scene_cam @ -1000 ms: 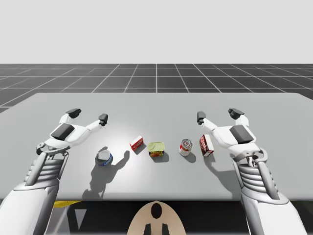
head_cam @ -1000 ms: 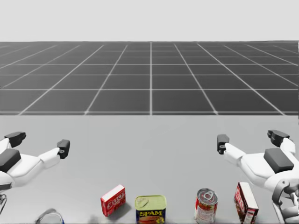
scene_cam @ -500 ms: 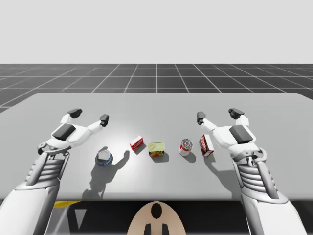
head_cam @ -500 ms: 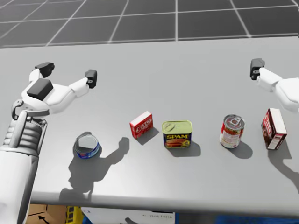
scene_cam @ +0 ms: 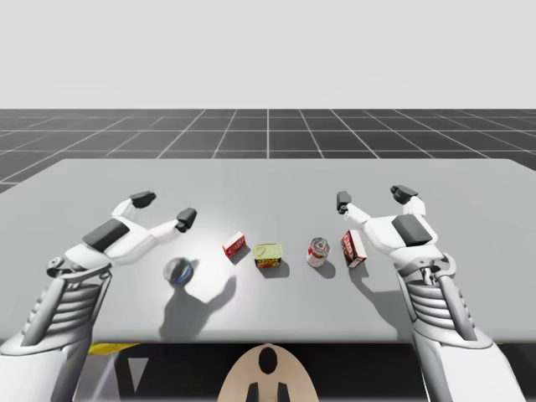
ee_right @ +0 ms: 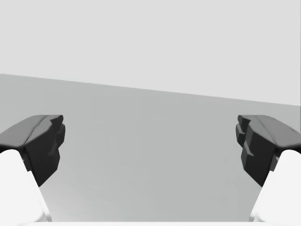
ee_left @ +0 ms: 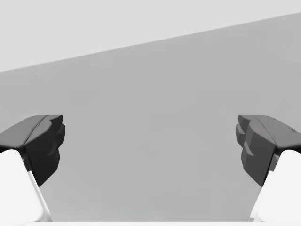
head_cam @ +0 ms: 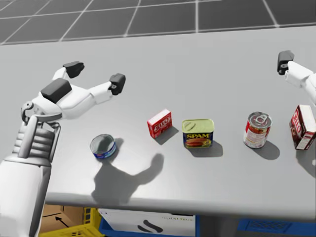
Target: Pick up the gelatin box and lift it.
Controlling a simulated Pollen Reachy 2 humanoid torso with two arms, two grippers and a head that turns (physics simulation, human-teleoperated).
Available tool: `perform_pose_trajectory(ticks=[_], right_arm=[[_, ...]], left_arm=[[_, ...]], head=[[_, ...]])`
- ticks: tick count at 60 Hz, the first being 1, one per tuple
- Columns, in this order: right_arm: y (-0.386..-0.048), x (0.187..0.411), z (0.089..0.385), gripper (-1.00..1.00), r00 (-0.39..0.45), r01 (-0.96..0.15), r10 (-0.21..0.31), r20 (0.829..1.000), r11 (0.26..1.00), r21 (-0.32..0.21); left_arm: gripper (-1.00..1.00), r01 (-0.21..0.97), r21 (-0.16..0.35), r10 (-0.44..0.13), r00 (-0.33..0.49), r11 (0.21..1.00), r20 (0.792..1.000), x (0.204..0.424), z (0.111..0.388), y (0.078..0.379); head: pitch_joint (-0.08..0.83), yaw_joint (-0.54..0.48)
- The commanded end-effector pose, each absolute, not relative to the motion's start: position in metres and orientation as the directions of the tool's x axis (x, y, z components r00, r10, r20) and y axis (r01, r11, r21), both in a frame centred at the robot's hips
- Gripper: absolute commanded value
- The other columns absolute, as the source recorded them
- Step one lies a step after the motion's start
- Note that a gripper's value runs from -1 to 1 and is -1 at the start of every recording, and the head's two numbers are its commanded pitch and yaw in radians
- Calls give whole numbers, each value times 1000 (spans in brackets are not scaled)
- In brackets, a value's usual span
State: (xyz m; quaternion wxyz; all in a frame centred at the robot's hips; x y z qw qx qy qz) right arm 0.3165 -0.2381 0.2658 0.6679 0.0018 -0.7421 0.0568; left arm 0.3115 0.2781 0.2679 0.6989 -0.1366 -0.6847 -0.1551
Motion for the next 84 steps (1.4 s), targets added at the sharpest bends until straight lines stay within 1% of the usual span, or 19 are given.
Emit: perform_pose_trajectory(ticks=[1,7,12,16,18,20,22,24,25,28,31,36,40,46,48,55,65,71,84], right_arm=[[-238,317,265,-1000,-109,-78,76,991,993,-85],[-239,317,265,-1000,-108,-77,77,991,993,-86],[-239,317,265,-1000,-109,-78,78,991,993,-87],[-239,317,265,-1000,-109,-79,78,991,993,-87],[-239,317,264,-1000,-109,-79,79,991,993,-88],[-239,318,264,-1000,-108,-80,78,991,993,-87],[-239,318,264,-1000,-108,-80,79,991,993,-87],[-239,318,264,-1000,-108,-80,79,991,993,-87],[-239,318,264,-1000,-108,-80,79,991,993,-88],[-239,318,264,-1000,-108,-80,78,991,993,-87],[-239,318,264,-1000,-108,-79,78,991,993,-86],[-239,318,264,-1000,-107,-78,78,991,993,-86],[-239,318,264,-1000,-106,-78,78,991,993,-86],[-239,318,263,-1000,-106,-79,79,991,993,-87],[-239,318,263,-1000,-106,-79,78,991,993,-87],[-240,318,264,-1000,-108,-80,77,991,993,-86],[-240,318,264,-1000,-110,-81,76,991,993,-85],[-241,318,264,-1000,-111,-81,75,991,993,-84],[-241,318,265,-1000,-114,-80,73,991,993,-83]], left_arm=[[-1000,556,-2,-39,63,831,997,286,278,263],[-1000,621,-26,-67,126,783,990,274,278,255],[-1000,638,-16,-103,149,770,983,271,274,253],[-1000,656,-27,-122,180,754,976,272,267,250],[-1000,664,-20,-148,197,748,969,272,261,247],[-1000,669,-25,-156,209,743,965,273,257,245],[-1000,680,-16,-188,225,733,956,274,251,241],[-1000,682,-15,-198,234,731,952,275,247,239],[-1000,686,-5,-220,240,728,945,277,241,237],[-1000,688,-11,-230,258,725,938,281,234,233],[-1000,695,-4,-257,271,719,928,286,226,229],[-1000,701,-22,-270,303,713,914,294,215,224],[-1000,702,-51,-263,333,711,906,301,207,221],[-1000,693,-71,-255,357,717,899,312,199,215],[-1000,692,-62,-261,351,720,899,314,198,214],[-1000,686,-70,-257,363,725,896,324,194,204],[-1000,674,-92,-249,392,733,886,340,184,189],[-1000,657,-116,-227,414,745,881,350,178,184],[-976,649,-107,-234,416,754,878,356,170,182]], head=[[640,168],[637,173],[635,175],[634,175],[634,175],[634,175],[635,175],[636,174],[637,172],[637,170],[638,171],[639,172],[641,171],[644,172],[645,173],[646,169],[648,167],[650,165],[650,165]])
